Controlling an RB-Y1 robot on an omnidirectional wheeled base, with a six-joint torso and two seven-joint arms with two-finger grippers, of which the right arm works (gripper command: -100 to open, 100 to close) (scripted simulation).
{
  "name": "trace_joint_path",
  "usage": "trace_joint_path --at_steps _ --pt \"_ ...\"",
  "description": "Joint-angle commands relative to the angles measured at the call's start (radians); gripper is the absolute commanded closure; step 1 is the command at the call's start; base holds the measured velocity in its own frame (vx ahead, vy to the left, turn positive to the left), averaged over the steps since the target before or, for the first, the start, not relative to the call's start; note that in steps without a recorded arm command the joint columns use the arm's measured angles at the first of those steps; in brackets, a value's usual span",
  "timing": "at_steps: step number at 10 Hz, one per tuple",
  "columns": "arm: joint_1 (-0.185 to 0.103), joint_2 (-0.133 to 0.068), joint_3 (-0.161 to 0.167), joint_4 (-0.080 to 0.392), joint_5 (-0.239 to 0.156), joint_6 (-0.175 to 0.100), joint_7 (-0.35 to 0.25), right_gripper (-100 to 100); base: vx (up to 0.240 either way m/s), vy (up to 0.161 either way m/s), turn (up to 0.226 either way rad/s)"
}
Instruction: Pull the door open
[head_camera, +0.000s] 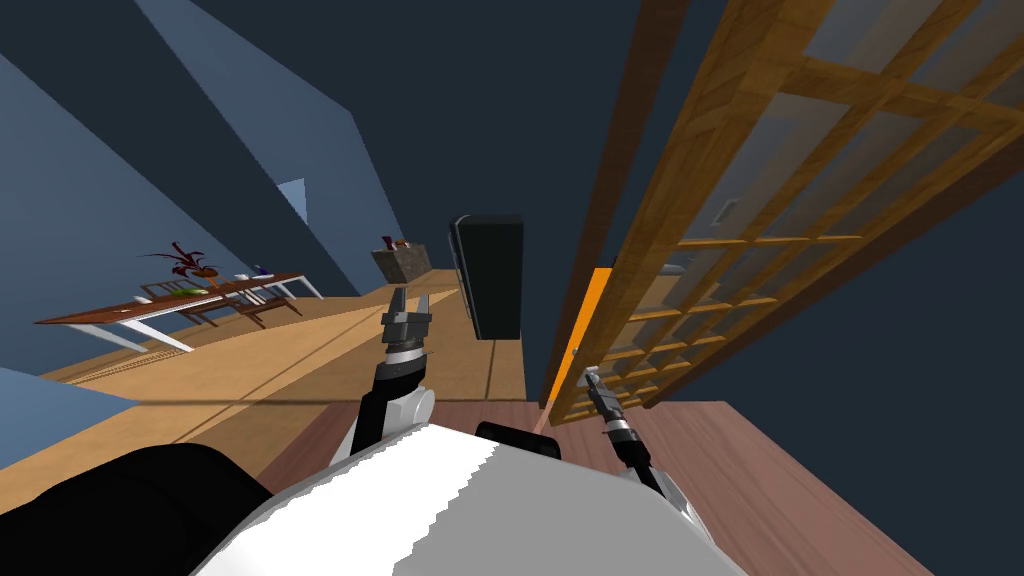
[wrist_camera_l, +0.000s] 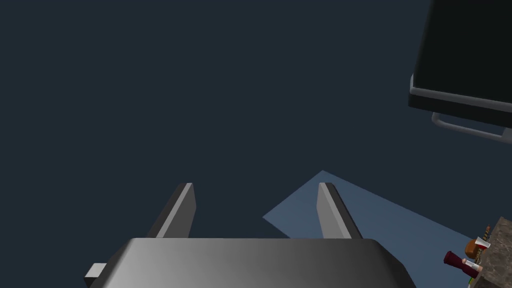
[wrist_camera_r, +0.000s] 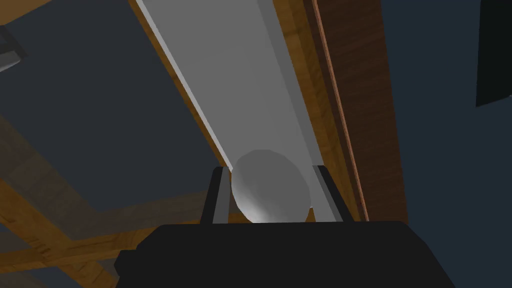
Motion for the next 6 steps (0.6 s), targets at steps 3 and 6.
trace_joint_path --at_steps 3,6 --pt "0.004 0.01 0.014 -0.002 -0.024 0.001 -0.083 100 -0.047 -0.026 0.085" --pt "0.004 0.01 0.016 -0.003 -0.037 0.003 -0.119 100 -0.032 -0.017 0.031"
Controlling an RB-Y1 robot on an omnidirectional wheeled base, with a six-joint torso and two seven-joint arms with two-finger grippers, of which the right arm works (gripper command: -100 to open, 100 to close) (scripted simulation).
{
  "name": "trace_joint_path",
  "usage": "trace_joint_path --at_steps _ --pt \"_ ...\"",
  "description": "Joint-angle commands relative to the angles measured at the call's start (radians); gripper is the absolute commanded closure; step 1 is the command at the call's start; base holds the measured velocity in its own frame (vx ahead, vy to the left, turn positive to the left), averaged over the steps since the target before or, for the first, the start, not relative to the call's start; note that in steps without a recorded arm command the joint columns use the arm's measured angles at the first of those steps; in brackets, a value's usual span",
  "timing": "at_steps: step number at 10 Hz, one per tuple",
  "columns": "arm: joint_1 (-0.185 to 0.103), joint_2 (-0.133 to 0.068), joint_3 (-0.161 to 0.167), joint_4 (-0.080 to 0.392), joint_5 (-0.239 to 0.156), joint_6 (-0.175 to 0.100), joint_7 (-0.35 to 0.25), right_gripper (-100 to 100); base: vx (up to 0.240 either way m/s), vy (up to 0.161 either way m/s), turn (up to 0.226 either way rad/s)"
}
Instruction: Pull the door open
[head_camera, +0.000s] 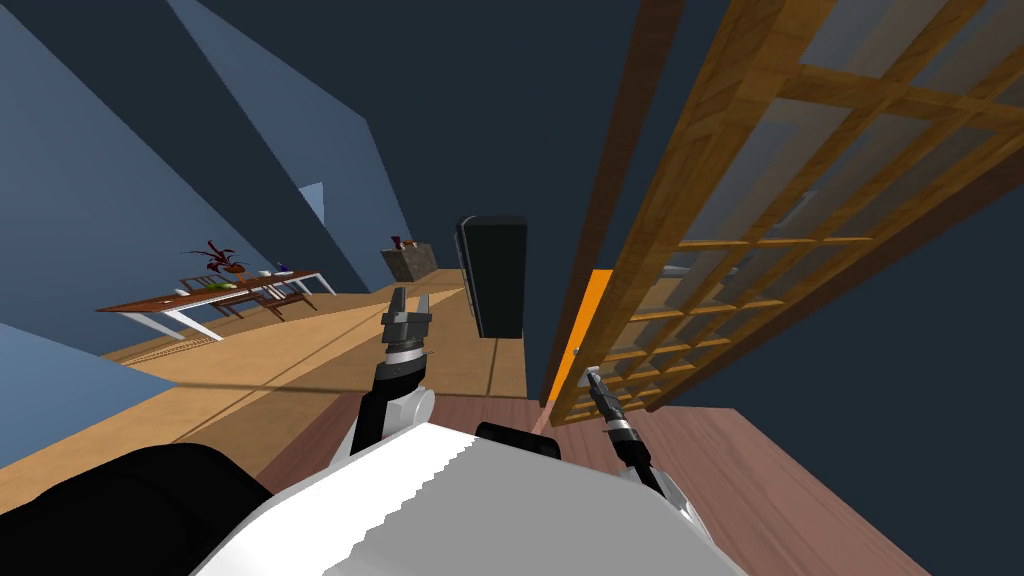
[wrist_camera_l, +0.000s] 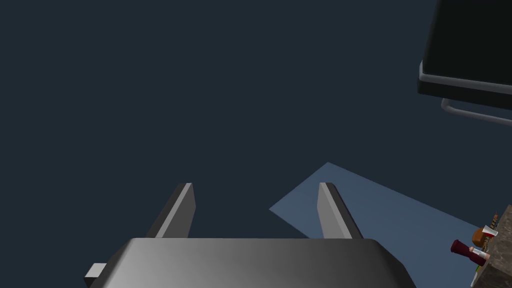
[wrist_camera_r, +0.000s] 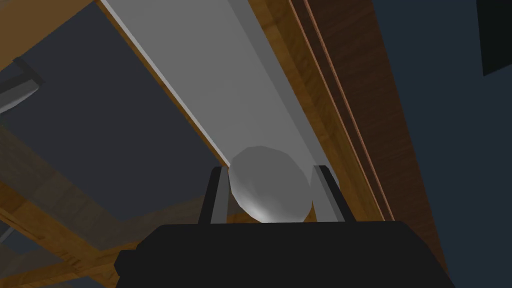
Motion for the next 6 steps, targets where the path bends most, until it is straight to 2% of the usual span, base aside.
trace_joint_path --at_steps 1,5,6 --pt "0.024 0.014 0.013 -0.044 0.007 0.017 -0.013 100 0.0 0.0 0.0" --pt "0.026 0.012 0.02 -0.047 -0.035 0.025 -0.121 100 -0.041 -0.026 0.086" --pt "0.026 0.012 0.02 -0.047 -0.035 0.025 -0.127 100 -0.035 -0.023 0.059"
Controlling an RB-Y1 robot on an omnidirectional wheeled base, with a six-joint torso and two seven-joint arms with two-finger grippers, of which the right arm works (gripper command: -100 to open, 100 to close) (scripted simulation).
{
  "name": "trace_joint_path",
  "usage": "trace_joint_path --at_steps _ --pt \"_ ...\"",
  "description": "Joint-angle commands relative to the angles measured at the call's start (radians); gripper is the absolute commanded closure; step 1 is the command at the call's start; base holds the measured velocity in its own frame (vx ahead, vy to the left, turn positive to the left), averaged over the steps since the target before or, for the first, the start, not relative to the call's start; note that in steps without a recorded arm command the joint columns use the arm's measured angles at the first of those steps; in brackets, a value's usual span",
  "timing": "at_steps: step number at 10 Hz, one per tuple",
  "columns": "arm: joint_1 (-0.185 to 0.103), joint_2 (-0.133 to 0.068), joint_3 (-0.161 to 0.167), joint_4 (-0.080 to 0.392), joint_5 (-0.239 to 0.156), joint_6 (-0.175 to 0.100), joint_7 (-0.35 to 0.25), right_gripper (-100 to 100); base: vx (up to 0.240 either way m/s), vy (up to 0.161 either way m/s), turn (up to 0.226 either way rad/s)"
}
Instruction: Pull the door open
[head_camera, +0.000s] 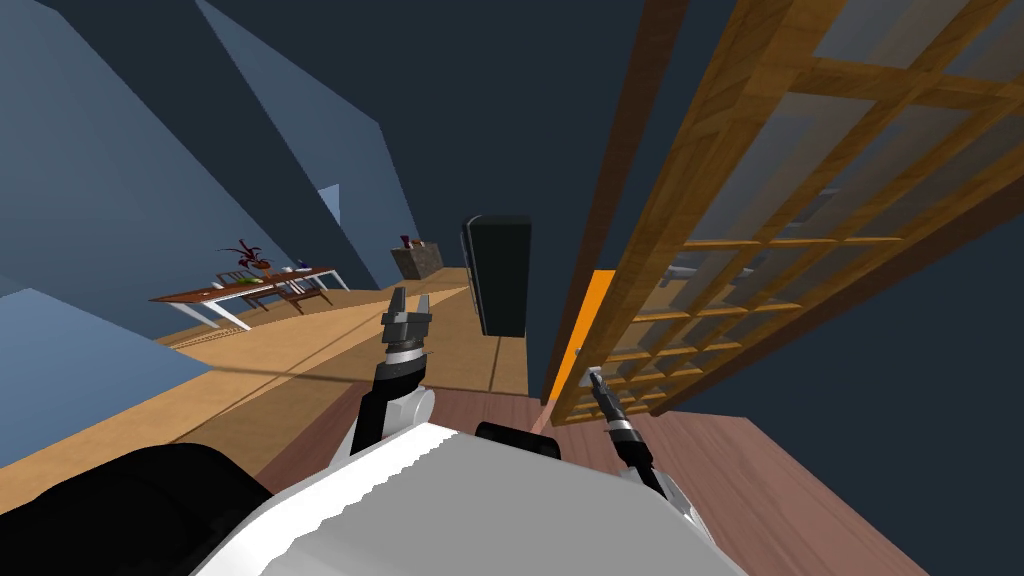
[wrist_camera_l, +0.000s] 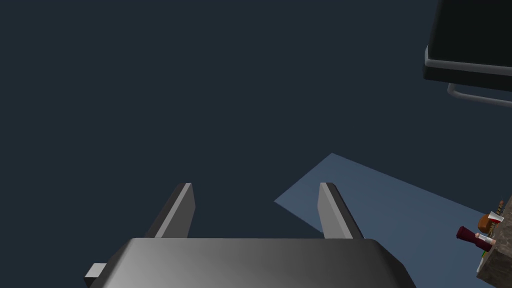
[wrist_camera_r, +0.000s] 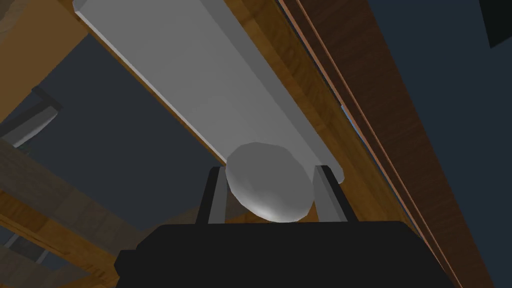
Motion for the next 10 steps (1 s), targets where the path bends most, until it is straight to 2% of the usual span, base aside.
trace_joint_path --at_steps 1,3,5,6,8,9,10 --pt "0.0 0.01 0.013 0.005 -0.013 -0.004 -0.05 100 -0.047 -0.027 0.08" --pt "0.001 0.01 0.015 0.004 -0.028 -0.001 -0.09 100 -0.046 -0.034 0.101" --pt "0.002 0.008 0.02 0.002 -0.059 0.005 -0.153 100 -0.06 -0.039 0.117" --pt "0.002 0.008 0.02 0.002 -0.059 0.005 -0.17 100 -0.052 -0.034 0.069" --pt "0.003 0.007 0.026 0.0 -0.092 0.011 -0.236 100 -0.053 -0.034 0.112" --pt "0.003 0.007 0.026 0.0 -0.092 0.011 -0.252 100 -0.047 -0.033 0.082" --pt "0.004 0.006 0.029 -0.001 -0.108 0.014 -0.288 100 -0.047 -0.03 0.101"
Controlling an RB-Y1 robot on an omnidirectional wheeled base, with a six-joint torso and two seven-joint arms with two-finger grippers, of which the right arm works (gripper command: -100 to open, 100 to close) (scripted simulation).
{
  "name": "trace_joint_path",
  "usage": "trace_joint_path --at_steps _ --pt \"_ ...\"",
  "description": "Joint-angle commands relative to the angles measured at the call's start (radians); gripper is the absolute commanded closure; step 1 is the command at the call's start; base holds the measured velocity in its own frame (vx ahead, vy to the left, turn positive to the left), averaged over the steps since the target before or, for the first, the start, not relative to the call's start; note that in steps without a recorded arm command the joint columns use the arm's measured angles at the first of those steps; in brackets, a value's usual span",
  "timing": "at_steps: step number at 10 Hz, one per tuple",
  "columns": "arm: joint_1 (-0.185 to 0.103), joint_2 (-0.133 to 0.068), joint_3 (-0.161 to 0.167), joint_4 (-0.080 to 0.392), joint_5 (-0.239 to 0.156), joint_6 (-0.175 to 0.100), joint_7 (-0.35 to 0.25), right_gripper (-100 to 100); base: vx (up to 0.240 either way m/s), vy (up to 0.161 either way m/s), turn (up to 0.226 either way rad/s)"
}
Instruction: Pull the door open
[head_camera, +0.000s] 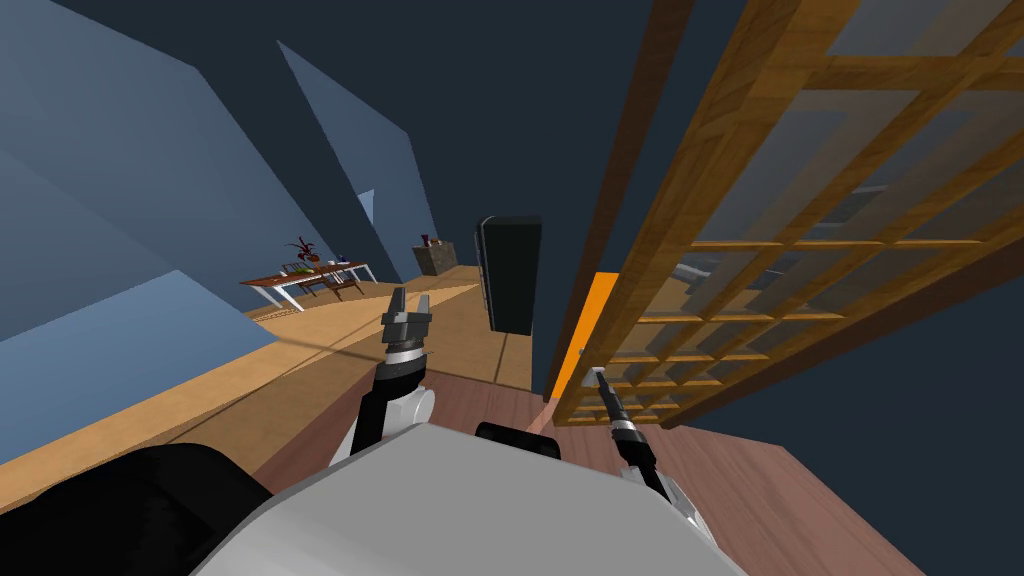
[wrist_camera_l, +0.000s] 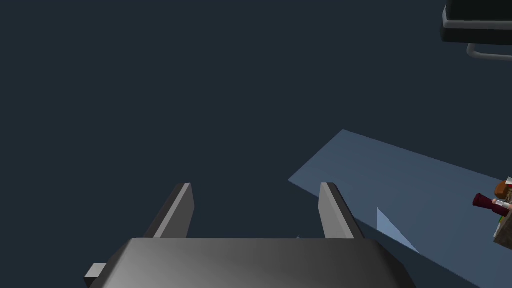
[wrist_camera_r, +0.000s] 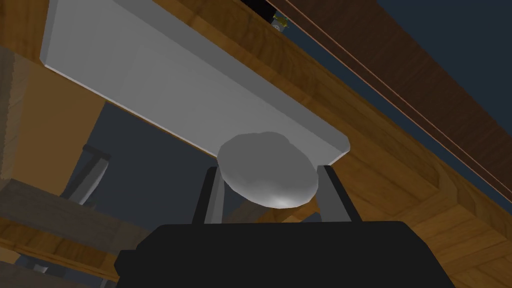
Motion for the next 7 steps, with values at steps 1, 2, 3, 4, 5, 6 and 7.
trace_joint_path --at_steps 1,2,3,4,5,6,7 --pt "0.001 0.014 0.012 0.004 -0.004 -0.006 -0.028 100 -0.031 -0.027 0.051" --pt "0.001 0.013 0.015 0.003 -0.02 -0.003 -0.07 100 -0.034 -0.023 0.092" --pt "0.002 0.013 0.018 0.002 -0.038 0.0 -0.095 100 -0.059 -0.047 0.158" --pt "0.002 0.013 0.018 0.002 -0.038 0.0 -0.111 100 -0.045 -0.037 0.073" --pt "0.002 0.012 0.021 0.001 -0.055 0.003 -0.147 100 -0.04 -0.033 0.098" --pt "0.002 0.012 0.021 0.001 -0.055 0.003 -0.153 100 -0.035 -0.026 0.056" --pt "0.003 0.011 0.024 0.0 -0.073 0.006 -0.191 100 -0.037 -0.028 0.108"
